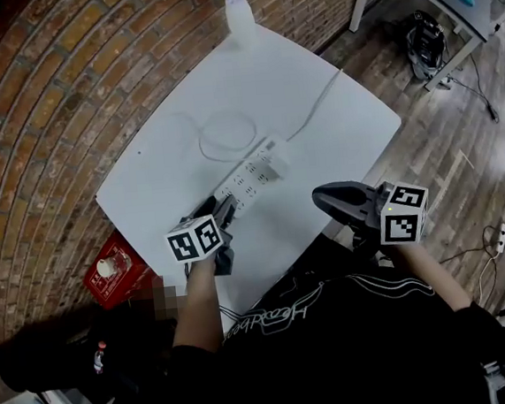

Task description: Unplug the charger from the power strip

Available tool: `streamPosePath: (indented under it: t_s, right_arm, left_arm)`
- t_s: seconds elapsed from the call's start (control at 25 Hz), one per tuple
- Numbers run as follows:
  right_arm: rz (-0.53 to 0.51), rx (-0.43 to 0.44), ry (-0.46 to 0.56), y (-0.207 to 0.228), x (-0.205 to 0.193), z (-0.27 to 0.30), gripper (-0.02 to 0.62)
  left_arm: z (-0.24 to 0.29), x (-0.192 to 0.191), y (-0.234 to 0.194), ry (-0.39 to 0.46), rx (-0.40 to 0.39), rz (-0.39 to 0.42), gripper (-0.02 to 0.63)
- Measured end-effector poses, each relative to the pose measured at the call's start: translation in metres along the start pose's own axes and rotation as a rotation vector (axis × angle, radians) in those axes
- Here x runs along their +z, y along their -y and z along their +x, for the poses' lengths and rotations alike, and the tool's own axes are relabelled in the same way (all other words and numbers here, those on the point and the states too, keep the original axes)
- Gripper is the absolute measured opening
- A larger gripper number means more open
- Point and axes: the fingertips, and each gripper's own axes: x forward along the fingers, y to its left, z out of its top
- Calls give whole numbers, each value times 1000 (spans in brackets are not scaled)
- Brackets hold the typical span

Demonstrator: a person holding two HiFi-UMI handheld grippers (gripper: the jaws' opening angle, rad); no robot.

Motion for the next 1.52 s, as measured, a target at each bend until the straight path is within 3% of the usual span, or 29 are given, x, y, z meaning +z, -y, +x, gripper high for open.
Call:
streamPosePath:
  t_s: [0.56,0.8,1.04,1.08,1.16,1.2,1.52]
  right_arm:
    - [-19,-29,-66,31,0,30,-3]
    - [-189,-137,-128,48,-9,47,-2]
    - [-305,-222,-120,65,-11,60,2]
    - [-322,-229,-121,67,-12,63,13]
    - [-352,-253,-117,72,-12,66,110]
    - [-369,-268,-113,74,-13,66,127]
    - [-533,-370,-130,94,-25,92,175]
  left_arm:
    - [7,-1,-9,-21,25,-39,201]
    - [7,-3,-10,-17,33,-48,199]
    - [8,-5,-10,-10,37,-63,199]
    - [7,-5,-10,-6,37,-63,199]
    - [6,-4,-10,3,34,-63,199]
    - [6,-4,-9,5,33,-63,199]
    - [8,-5,-7,11,36,-56,199]
